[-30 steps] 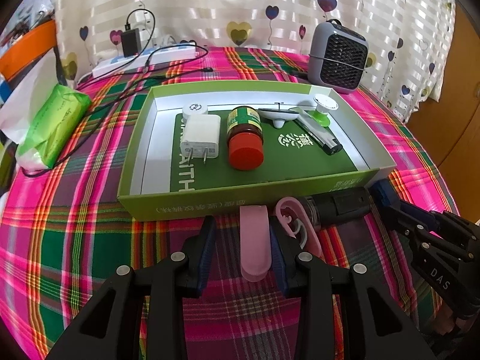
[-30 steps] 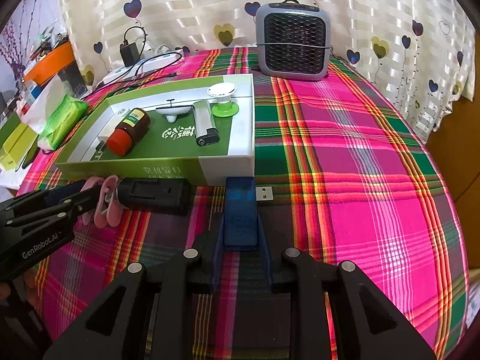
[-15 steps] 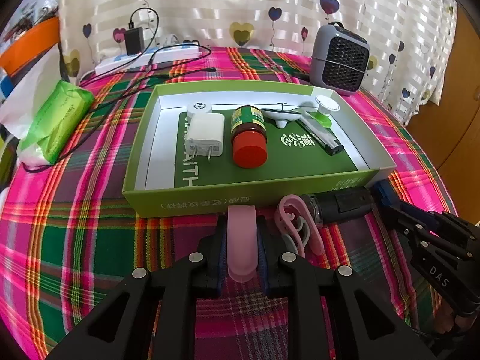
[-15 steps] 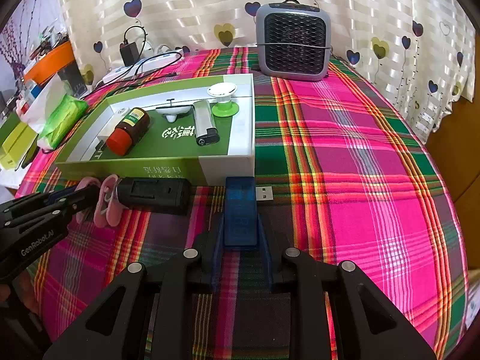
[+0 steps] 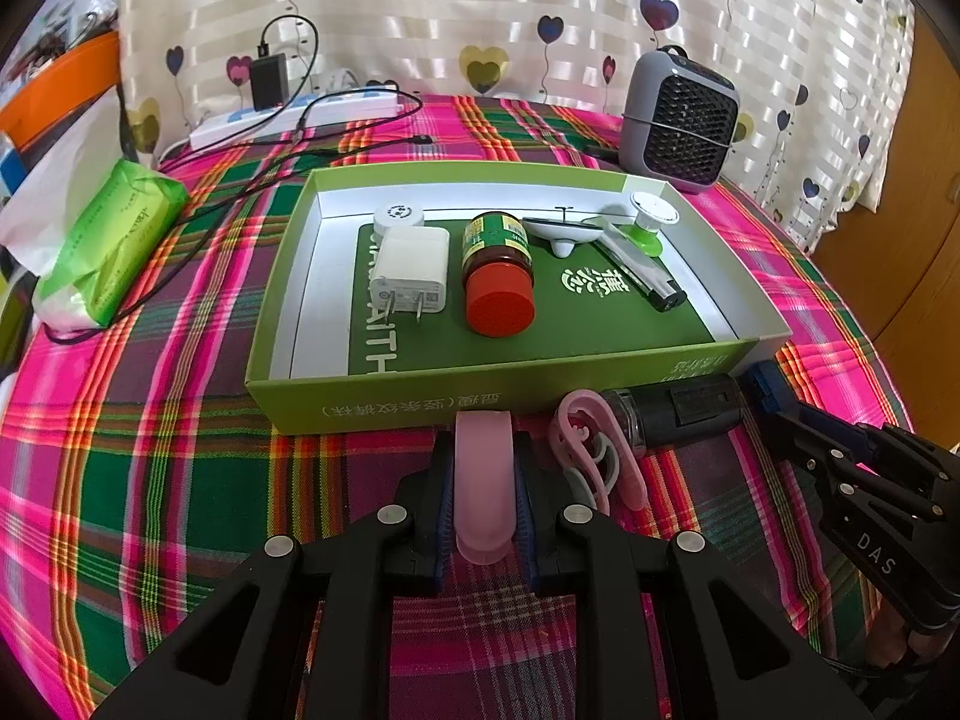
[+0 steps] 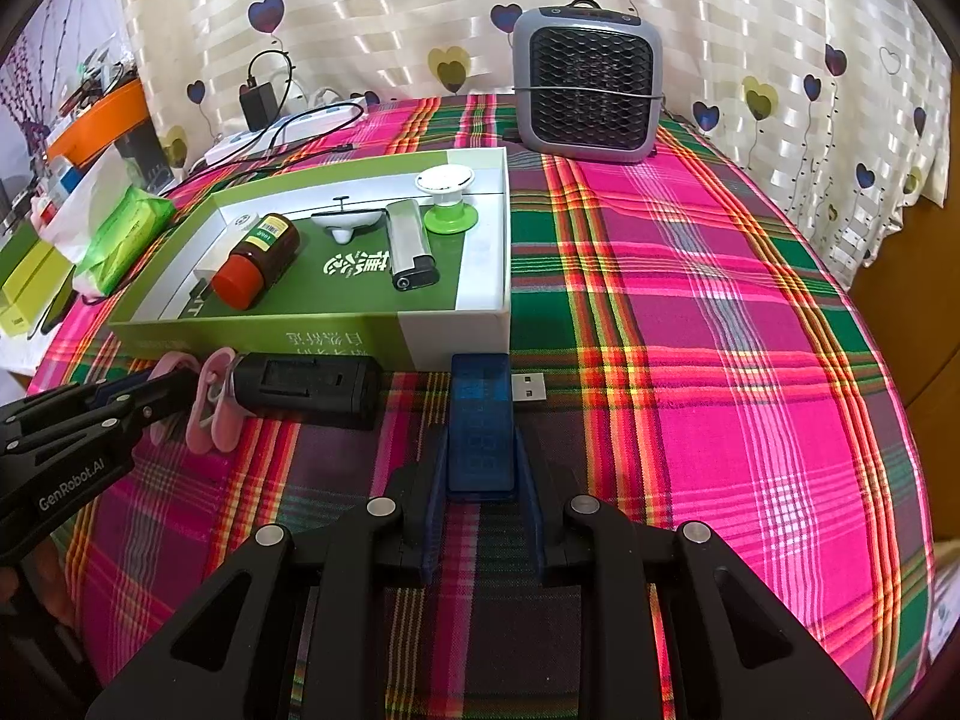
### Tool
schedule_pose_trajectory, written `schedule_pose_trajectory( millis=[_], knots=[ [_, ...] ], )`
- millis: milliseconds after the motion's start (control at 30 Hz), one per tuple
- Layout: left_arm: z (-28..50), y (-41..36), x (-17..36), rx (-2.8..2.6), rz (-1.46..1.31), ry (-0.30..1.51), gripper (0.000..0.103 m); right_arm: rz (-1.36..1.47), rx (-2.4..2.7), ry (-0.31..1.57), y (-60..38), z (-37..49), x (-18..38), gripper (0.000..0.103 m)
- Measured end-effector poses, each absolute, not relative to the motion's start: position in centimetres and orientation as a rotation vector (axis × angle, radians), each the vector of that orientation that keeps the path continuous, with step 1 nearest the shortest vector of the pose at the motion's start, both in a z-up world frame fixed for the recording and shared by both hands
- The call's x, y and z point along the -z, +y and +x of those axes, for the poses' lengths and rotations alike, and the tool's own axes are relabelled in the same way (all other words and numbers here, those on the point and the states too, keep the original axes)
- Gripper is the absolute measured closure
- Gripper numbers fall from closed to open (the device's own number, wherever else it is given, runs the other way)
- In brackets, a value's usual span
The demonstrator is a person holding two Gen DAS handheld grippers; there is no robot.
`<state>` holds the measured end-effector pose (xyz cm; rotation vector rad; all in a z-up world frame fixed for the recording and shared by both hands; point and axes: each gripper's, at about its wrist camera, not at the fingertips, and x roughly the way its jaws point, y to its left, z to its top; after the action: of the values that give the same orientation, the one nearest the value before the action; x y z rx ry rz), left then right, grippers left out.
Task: Organize rigid objects
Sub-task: 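Lift the pink clip with the left tool while the right tool lifts the blue stick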
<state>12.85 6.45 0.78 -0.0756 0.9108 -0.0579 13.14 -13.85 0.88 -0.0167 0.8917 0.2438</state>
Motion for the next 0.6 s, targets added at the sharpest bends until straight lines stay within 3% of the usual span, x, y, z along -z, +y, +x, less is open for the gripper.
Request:
schedule_pose_trajectory(
  millis=[600],
  knots=[
    [11.6,6.3,-1.5,0.072,-0.07,0.889,0.086,-0.035,-0.25,0.859,-13.8,12.5,-1.4,0.08]
  ],
)
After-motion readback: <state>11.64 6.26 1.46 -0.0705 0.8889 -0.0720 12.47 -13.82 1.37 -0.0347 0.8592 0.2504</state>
